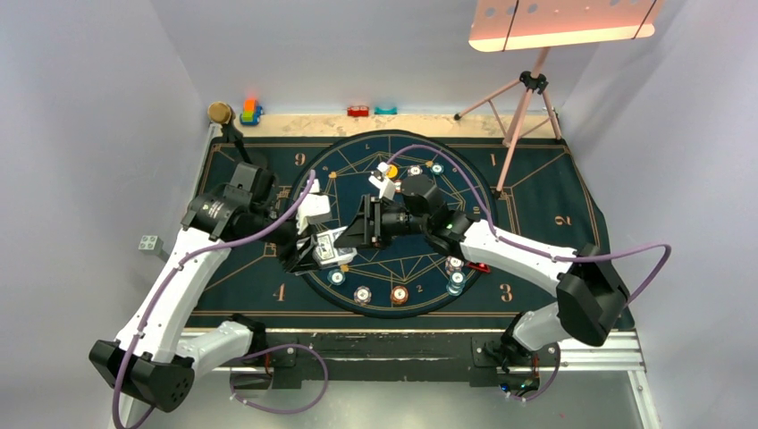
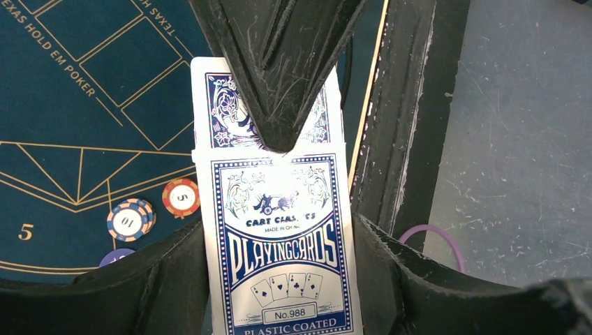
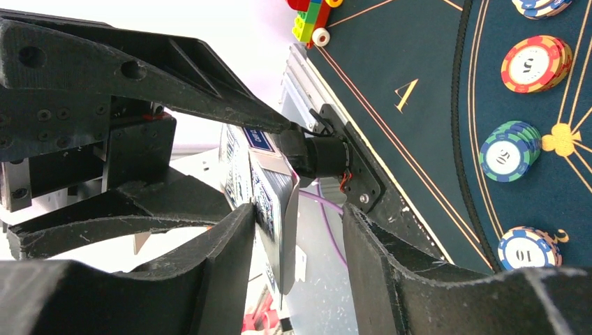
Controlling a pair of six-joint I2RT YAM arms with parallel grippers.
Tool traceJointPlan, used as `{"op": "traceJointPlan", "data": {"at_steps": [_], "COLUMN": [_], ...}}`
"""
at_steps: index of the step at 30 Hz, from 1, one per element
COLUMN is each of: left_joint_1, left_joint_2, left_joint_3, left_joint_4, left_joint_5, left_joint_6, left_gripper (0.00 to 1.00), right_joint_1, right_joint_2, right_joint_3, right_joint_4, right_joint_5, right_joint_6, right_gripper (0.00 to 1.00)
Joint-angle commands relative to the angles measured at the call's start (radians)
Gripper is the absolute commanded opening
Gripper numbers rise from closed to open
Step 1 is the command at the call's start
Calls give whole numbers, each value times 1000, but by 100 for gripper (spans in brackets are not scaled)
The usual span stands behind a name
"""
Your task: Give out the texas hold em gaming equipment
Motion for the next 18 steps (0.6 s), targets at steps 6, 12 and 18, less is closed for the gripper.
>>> {"op": "traceJointPlan", "data": {"at_steps": [6, 12, 18], "left_joint_1": [0, 1, 0], "left_joint_2": [-57, -71, -48], "left_joint_3": [-21, -69, -63], "left_joint_4": [61, 123, 155], "left_joint_5": [75, 108, 115], "left_joint_6": [-47, -93, -114], "left_gripper": [27, 27, 28], "right_joint_1": [-31, -33, -12], "right_joint_2": [-66, -61, 8], "right_joint_3": [-21, -28, -27], "right_joint_4": [-22, 56, 247], "right_joint_5": [0, -28, -100], "right_joint_6": [-31, 4, 116], "right_gripper": [48, 52, 54]}}
